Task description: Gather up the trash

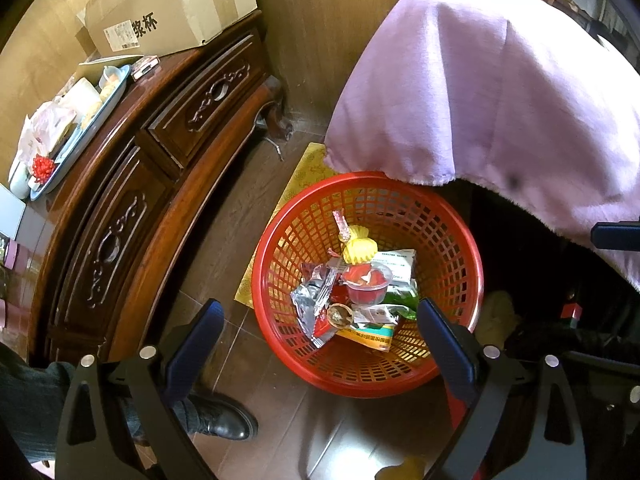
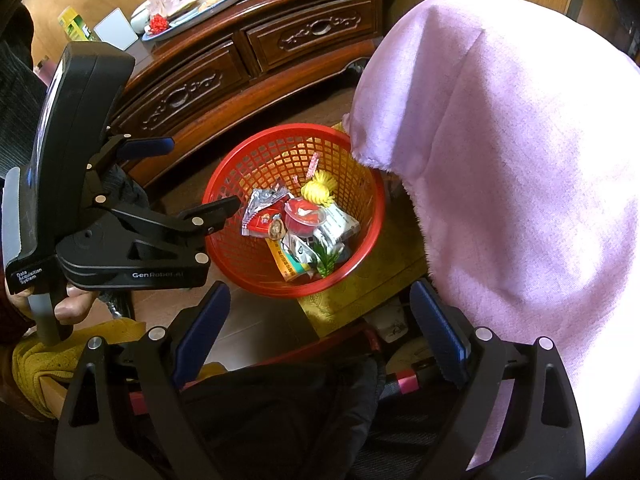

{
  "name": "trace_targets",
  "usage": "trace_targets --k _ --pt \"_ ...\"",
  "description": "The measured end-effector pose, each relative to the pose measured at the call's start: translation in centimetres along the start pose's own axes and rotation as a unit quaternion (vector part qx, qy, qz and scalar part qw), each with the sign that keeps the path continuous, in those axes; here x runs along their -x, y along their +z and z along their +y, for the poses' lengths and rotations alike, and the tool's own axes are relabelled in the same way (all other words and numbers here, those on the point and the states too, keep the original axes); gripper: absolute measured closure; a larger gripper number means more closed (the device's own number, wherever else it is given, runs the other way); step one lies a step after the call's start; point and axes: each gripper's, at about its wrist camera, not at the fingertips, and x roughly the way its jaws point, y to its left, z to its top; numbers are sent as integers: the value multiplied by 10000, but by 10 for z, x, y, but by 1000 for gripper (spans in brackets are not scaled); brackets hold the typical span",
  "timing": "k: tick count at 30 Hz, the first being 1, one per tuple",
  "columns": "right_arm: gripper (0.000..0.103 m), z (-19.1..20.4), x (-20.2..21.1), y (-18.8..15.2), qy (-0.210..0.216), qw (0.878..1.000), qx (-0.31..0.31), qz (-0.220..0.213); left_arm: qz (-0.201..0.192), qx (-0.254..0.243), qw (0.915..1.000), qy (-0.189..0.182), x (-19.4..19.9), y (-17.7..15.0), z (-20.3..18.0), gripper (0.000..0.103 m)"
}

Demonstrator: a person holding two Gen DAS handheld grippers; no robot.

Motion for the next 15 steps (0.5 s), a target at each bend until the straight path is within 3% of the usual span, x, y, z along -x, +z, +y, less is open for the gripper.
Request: trace_targets --k 15 --pt "15 0 0 0 -9 10000 17 5 -2 -7 10000 2 1 1 0 8"
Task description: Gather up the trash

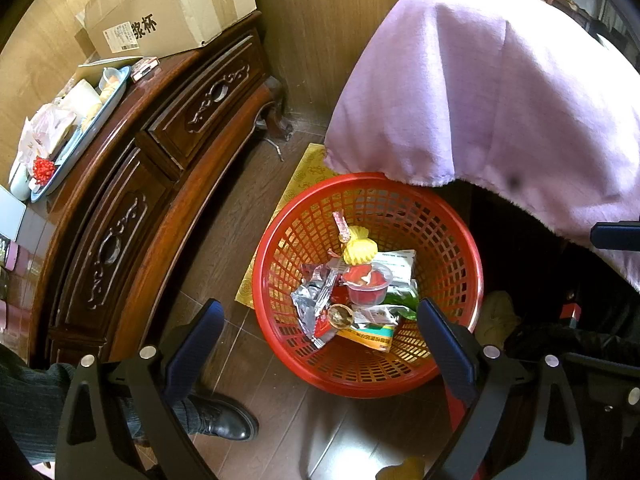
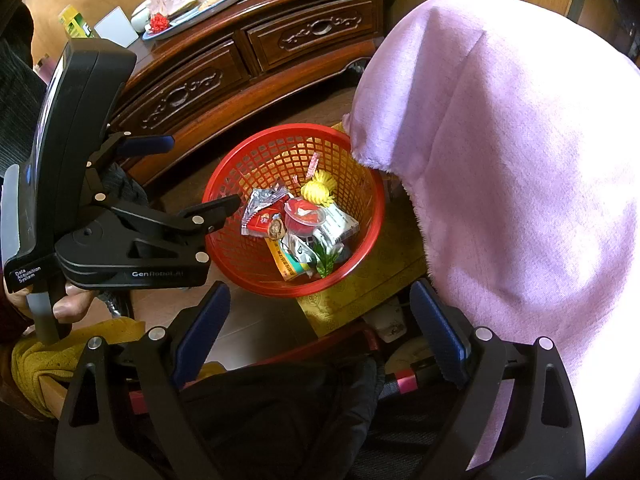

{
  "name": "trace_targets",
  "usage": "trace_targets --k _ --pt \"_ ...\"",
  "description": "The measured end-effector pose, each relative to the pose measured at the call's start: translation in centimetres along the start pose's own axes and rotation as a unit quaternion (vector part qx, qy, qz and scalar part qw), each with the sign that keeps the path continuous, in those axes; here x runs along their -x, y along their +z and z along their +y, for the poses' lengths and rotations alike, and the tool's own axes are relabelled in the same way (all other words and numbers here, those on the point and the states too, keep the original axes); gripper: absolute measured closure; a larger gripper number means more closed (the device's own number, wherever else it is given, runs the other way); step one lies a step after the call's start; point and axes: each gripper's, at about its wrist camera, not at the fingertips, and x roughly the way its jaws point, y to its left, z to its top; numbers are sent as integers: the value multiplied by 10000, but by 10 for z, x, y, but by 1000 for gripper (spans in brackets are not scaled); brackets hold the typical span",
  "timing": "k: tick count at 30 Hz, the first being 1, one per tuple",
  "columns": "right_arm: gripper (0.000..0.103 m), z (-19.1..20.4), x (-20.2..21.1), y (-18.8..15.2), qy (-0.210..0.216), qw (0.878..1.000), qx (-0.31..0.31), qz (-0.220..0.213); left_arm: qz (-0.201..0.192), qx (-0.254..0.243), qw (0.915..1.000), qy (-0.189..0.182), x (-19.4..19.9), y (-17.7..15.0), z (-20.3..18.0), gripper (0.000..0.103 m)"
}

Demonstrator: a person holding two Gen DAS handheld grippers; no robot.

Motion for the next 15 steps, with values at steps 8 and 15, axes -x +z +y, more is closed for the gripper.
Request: trace_targets --k 8,15 --pt "15 0 0 0 -4 10000 -3 -4 10 13 10000 4 0 0 2 8" --pt "15 0 0 -1 -6 10000 4 -9 -45 -4 9999 102 1 0 2 8"
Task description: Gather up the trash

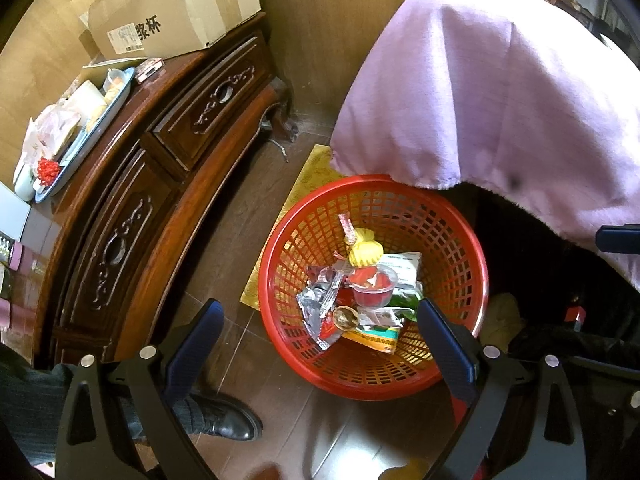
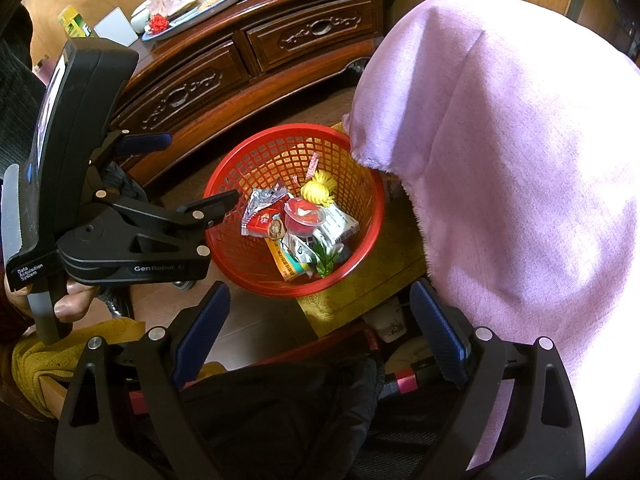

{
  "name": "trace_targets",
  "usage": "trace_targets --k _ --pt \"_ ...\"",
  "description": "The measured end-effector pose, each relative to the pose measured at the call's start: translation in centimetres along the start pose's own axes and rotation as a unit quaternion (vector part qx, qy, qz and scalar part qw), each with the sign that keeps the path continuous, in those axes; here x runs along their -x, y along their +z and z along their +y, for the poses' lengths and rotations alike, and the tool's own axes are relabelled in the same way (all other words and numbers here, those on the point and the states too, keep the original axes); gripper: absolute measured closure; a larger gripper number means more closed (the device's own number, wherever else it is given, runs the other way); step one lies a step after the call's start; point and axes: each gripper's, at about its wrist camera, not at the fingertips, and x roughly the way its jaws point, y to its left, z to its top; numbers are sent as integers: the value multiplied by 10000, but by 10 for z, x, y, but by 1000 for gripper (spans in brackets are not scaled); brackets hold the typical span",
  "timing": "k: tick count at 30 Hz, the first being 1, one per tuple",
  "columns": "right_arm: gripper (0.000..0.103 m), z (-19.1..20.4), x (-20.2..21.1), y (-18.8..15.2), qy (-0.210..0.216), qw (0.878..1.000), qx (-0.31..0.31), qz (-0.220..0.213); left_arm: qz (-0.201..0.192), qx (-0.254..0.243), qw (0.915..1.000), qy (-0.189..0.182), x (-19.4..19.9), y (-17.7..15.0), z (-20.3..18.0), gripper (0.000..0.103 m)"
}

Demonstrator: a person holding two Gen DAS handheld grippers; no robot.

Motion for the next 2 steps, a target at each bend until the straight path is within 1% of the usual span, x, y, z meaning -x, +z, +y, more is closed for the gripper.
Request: trace_targets --k 2 --pt "15 0 0 -1 1 10000 3 -4 -12 -11 10000 7 0 0 0 8"
